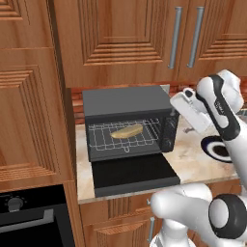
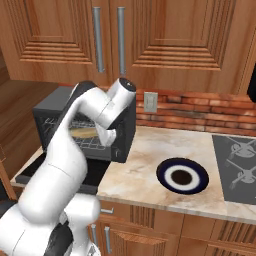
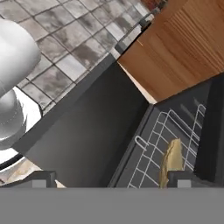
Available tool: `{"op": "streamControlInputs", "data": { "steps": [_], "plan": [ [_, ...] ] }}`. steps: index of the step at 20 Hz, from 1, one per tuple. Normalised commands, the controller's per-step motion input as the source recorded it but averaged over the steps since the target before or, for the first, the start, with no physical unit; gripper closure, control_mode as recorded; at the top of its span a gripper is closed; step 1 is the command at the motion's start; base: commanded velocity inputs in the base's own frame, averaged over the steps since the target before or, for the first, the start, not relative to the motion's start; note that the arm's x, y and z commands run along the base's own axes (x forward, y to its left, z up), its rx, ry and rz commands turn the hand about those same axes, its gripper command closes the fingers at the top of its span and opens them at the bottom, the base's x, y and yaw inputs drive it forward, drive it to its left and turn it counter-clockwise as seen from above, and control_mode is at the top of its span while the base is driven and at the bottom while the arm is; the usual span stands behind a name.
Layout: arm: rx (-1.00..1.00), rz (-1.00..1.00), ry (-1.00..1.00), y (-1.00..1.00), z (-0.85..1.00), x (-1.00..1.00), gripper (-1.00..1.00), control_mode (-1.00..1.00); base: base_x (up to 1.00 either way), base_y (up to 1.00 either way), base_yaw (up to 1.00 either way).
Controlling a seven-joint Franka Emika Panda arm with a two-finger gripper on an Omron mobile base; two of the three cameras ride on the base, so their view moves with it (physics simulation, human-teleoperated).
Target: Pull the toaster oven rack outwards. Pick up the baguette from the plate and place it on the toaster oven rack. Close the toaster oven door fully and set the temperature to the lowest setting.
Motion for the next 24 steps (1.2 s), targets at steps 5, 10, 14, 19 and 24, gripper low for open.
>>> {"op": "streamControlInputs", "data": {
  "steps": [5, 10, 14, 19, 24],
  "plan": [
    [0.12, -0.26, -0.56, -0.18, 0.10, -0.77, -1.00, -1.00, 0.00, 0.00, 0.00],
    [0.08, -0.15, -0.44, -0.26, 0.00, -0.80, -1.00, -1.00, 0.00, 0.00, 0.00],
    [0.10, -0.11, -0.39, -0.34, 0.00, -0.81, -1.00, -1.00, 0.00, 0.00, 0.00],
    [0.16, -0.09, -0.25, -0.44, 0.04, -0.77, -1.00, -1.00, 0.00, 0.00, 0.00],
    [0.23, -0.06, -0.03, -0.54, 0.03, -0.66, -1.00, -1.00, 0.00, 0.00, 0.00]
  ]
}}
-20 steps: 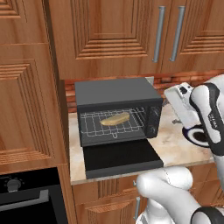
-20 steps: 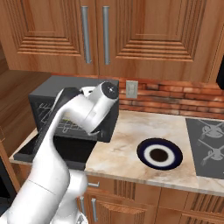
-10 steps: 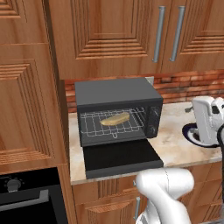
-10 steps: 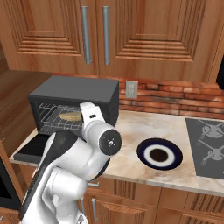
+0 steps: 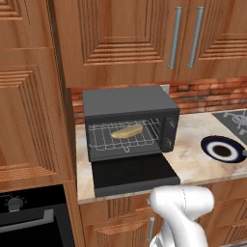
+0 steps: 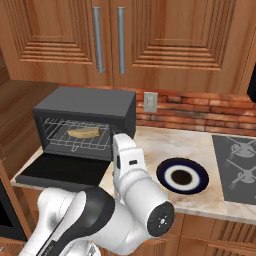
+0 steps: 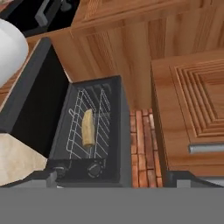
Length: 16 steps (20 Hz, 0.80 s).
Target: Pull the toaster oven rack outwards. Pick up the baguette from the plate and place it on the toaster oven rack. Close the toaster oven door fully and set the temperature to the lowest setting.
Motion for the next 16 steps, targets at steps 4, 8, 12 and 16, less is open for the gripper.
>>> {"op": "streamControlInputs", "data": {
  "steps": [4, 8, 12, 16],
  "plan": [
    [0.19, 0.00, 0.08, -0.44, 0.00, -0.46, -1.00, -1.00, 0.00, 0.00, 0.00],
    [0.11, 0.00, 0.18, -0.28, -0.07, -0.22, -1.00, -1.00, 0.00, 0.00, 0.00],
    [0.07, 0.00, 0.30, -0.14, -0.20, -0.04, -1.00, -1.00, 0.00, 0.00, 0.00],
    [0.08, 0.00, 0.42, -0.10, -0.27, 0.00, -1.00, -1.00, 0.00, 0.00, 0.00]
  ]
}}
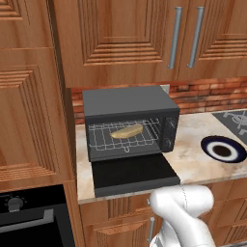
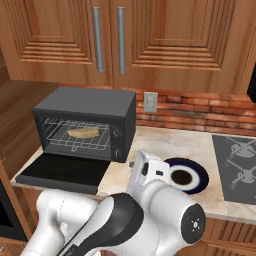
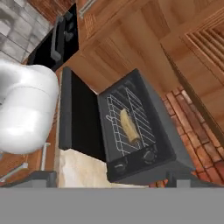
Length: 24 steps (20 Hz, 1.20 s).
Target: Pull the toaster oven rack outwards. Pick up the baguette from the plate and place it on the toaster oven rack. Close the toaster oven door fully and set the temperature to the lowest setting.
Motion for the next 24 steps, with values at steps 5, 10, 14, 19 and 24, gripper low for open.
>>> {"op": "streamControlInputs", "data": {
  "steps": [5, 10, 14, 19, 24],
  "plan": [
    [0.09, 0.00, 0.42, -0.01, -0.36, 0.01, -1.00, -1.00, 0.00, 0.00, 0.00],
    [0.08, 0.00, 0.33, 0.00, -0.42, 0.15, -1.00, -1.00, 0.00, 0.00, 0.00],
    [0.05, 0.00, 0.25, 0.01, -0.40, 0.27, -1.00, -1.00, 0.00, 0.00, 0.00],
    [0.01, 0.00, 0.23, 0.25, -0.43, 0.34, -1.00, -1.00, 0.00, 0.00, 0.00],
    [0.00, 0.00, 0.20, 0.50, -0.47, 0.38, -1.00, -1.00, 0.00, 0.00, 0.00]
  ]
}}
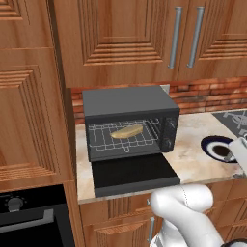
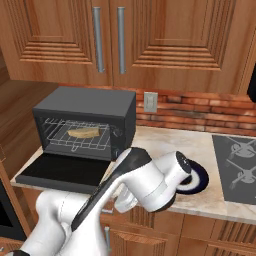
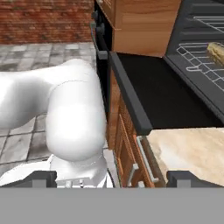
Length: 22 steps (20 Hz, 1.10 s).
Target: Pull the toaster oven rack outwards. Pick up the baguette from the plate and place it on the toaster oven rack. Close the toaster oven door fully and set the temperature to the lowest setting.
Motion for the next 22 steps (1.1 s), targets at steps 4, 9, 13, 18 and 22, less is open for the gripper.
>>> {"op": "streamControlInputs", "data": {
  "steps": [4, 9, 13, 18, 22],
  "plan": [
    [0.00, -0.02, 0.14, 0.55, -0.45, 0.35, -1.00, -1.00, 0.00, 0.00, 0.00],
    [0.00, 0.00, 0.13, 0.47, -0.42, 0.35, -1.00, -1.00, 0.00, 0.00, 0.00],
    [0.04, 0.00, 0.22, 0.14, -0.34, 0.38, -1.00, -1.00, 0.00, 0.00, 0.00],
    [0.11, 0.00, 0.18, 0.00, -0.23, 0.32, -1.00, -1.00, 0.00, 0.00, 0.00],
    [0.12, 0.00, 0.04, 0.00, -0.21, 0.25, -1.00, -1.00, 0.00, 0.00, 0.00]
  ]
}}
